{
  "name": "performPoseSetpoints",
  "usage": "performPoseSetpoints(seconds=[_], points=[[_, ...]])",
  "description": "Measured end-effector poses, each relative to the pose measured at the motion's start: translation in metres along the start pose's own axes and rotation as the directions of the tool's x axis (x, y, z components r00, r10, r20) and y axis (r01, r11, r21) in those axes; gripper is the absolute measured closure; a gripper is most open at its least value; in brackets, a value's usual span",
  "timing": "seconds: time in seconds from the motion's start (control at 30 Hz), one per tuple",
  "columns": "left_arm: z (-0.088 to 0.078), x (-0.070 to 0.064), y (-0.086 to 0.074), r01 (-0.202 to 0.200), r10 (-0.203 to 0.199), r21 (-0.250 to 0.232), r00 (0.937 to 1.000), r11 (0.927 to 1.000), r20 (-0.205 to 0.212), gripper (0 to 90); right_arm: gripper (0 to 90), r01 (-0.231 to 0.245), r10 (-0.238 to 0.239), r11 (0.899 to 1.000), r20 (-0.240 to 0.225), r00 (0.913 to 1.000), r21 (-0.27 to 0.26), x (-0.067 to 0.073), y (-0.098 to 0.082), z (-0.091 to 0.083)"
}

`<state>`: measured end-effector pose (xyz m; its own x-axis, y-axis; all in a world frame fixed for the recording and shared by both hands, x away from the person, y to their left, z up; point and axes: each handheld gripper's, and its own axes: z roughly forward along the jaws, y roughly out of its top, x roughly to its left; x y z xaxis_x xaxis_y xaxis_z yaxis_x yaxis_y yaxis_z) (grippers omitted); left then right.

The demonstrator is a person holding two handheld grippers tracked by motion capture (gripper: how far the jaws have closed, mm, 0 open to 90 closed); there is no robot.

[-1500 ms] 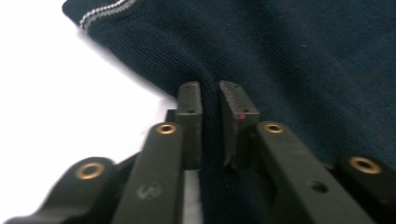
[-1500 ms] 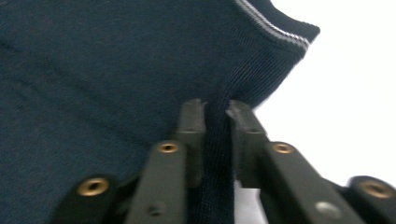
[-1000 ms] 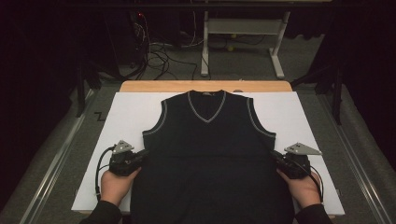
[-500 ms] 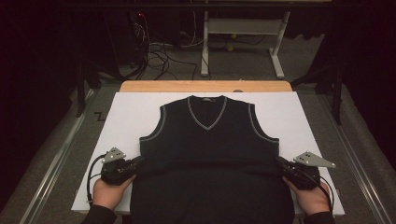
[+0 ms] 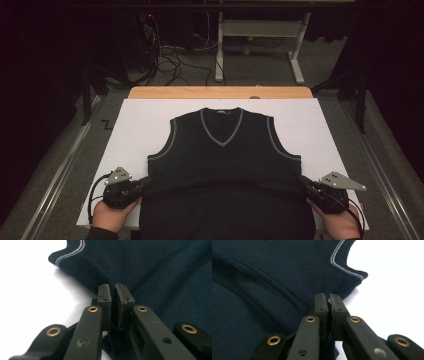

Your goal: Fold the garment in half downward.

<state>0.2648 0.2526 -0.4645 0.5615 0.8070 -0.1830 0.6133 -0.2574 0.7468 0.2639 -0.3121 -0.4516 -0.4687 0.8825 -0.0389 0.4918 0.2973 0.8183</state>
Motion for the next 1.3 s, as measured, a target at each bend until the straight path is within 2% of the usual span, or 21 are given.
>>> performPoseSetpoints(seconds=[0.33,0.47,1.1,1.23,1.3], points=[[-0.008,-0.002,-0.011,0.015,-0.016,0.019,0.9997,0.9997,0.019,79.1,86.5,0.011,-0.011,1.0,-0.011,0.9999,0.008,0.007,-0.01,-0.014],[-0.011,-0.006,-0.016,0.002,-0.003,0.035,0.9997,0.9994,0.026,79.1,86.5,0.019,-0.018,1.0,-0.02,0.9996,0.021,0.009,-0.016,-0.019],[-0.014,-0.006,-0.025,0.006,-0.008,0.048,0.999,0.9988,0.045,78.3,85.8,0.02,-0.019,0.999,-0.036,0.9992,0.031,0.012,-0.026,-0.028],[-0.013,-0.005,-0.025,0.012,-0.014,0.048,0.9988,0.9988,0.047,76.2,84.9,0.015,-0.014,0.999,-0.042,0.999,0.033,0.012,-0.026,-0.027],[-0.014,-0.004,-0.025,0.019,-0.021,0.046,0.9989,0.9988,0.042,70.5,83.8,0.015,-0.013,0.999,-0.047,0.9988,0.036,0.011,-0.026,-0.026]])
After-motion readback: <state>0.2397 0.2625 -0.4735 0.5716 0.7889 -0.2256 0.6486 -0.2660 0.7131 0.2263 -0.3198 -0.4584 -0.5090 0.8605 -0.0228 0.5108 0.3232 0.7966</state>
